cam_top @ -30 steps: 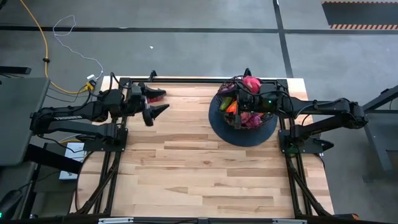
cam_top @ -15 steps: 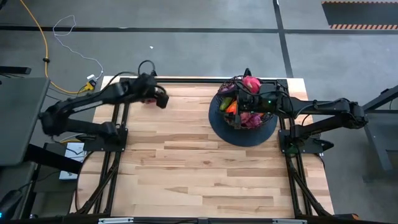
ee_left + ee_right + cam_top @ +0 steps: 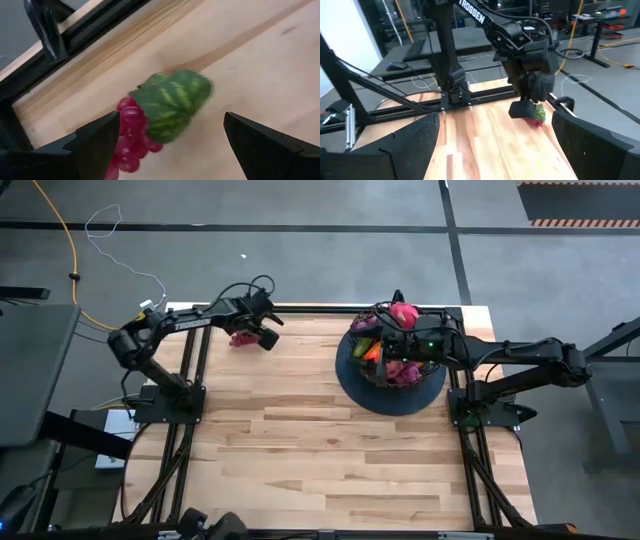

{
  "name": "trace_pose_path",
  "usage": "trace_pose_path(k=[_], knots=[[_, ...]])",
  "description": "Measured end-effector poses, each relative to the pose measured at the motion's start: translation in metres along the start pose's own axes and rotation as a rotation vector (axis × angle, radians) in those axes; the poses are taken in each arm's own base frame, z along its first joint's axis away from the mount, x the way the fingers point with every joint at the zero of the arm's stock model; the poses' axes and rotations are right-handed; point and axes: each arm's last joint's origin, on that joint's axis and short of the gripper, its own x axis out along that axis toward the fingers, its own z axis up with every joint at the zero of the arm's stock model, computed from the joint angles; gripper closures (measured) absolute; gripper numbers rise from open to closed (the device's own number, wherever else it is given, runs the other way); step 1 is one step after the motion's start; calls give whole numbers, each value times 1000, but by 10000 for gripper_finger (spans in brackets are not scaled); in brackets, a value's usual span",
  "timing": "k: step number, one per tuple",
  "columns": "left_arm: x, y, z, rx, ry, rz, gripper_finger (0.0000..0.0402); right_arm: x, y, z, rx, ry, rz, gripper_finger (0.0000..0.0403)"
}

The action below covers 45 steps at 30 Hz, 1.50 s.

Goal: Build produce basket
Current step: Put the grapes into the wire basket

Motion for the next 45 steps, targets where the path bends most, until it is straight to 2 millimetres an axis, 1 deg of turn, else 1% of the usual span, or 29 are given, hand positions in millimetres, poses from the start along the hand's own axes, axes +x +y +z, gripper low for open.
trace_pose_path(k=[3,9,16,23,26,30,37,42,45], knots=[[13,1,1,5,30,50,58,0,0,-1,2,7,-6,27],[34,-5,3,24,51,58,58,1,0,-1,2,10,-6,27],[58,-6,-1,52,134,109,58,1,0,-1,20,11,-6,27],[59,-8,-1,64,132,128,59,1,0,-1,36,10,-5,27],[59,-8,-1,81,135,127,69,1,0,-1,37,10,-6,27],[59,-8,-2,88,142,128,92,1,0,-1,36,10,-5,27],[58,-7,-3,99,149,126,147,1,0,-2,36,16,-6,27],[48,-5,-1,92,131,107,179,1,0,-2,36,16,-6,27],[36,-5,7,98,95,83,196,1,0,-2,36,16,-6,27]])
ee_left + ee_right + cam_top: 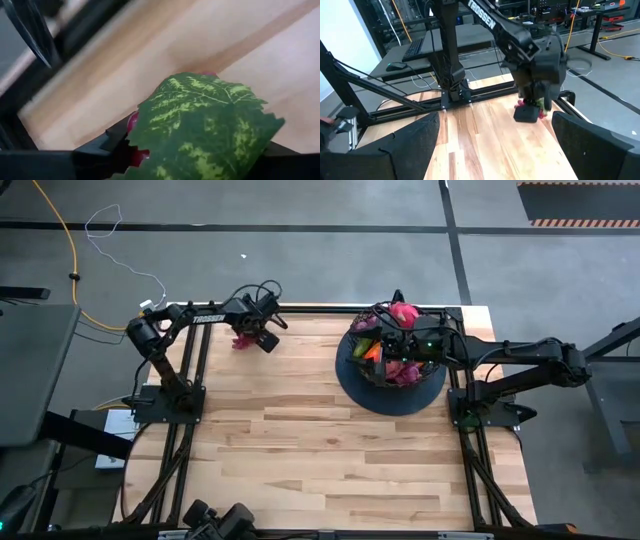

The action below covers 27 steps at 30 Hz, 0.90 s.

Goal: Build produce basket
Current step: Put the grapes into the wire basket

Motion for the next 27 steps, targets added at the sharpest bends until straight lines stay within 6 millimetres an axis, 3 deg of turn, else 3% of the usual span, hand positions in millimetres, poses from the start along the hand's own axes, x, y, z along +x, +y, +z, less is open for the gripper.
trace_pose_path(k=[5,12,19,27], knots=[[-40,9,17,-28,-162,-73,215,0,0,0,0,0,0,27],[-127,29,25,-97,-598,-360,219,0,0,0,0,0,0,27],[-210,39,-5,-39,-965,-620,218,0,0,0,0,0,0,27],[-261,27,-49,71,-1127,-773,218,0,0,0,0,0,0,27]])
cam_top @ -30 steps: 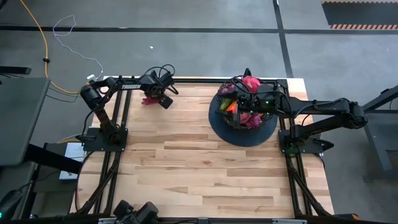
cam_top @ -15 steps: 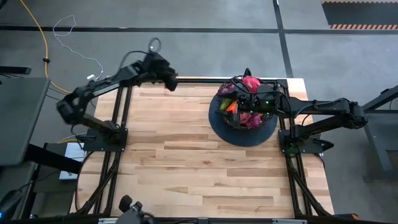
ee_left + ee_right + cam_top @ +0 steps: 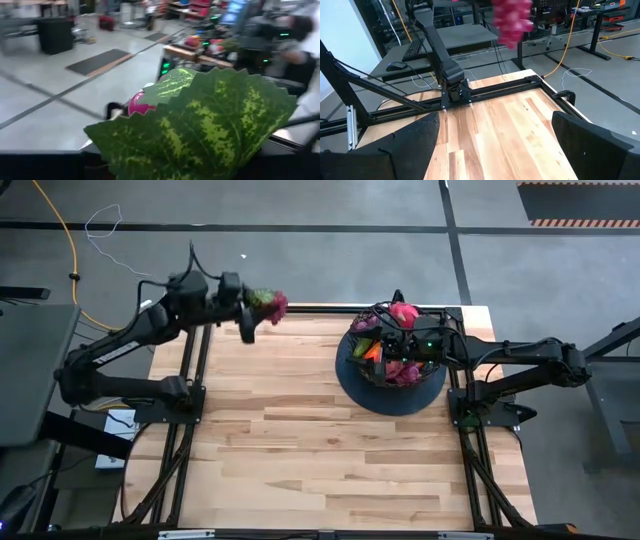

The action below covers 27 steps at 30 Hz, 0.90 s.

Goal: Build produce basket
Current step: Put the grapes into the wire basket

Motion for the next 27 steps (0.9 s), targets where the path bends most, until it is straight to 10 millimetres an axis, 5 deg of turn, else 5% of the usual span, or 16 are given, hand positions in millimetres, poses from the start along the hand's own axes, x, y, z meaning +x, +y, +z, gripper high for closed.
trace_pose_path(k=[14,27], knots=[[10,-51,-40,-79,-64,-277,218,0,0,0,1,0,2,27],[9,-57,-39,-88,-123,-271,218,0,0,0,0,0,2,27]])
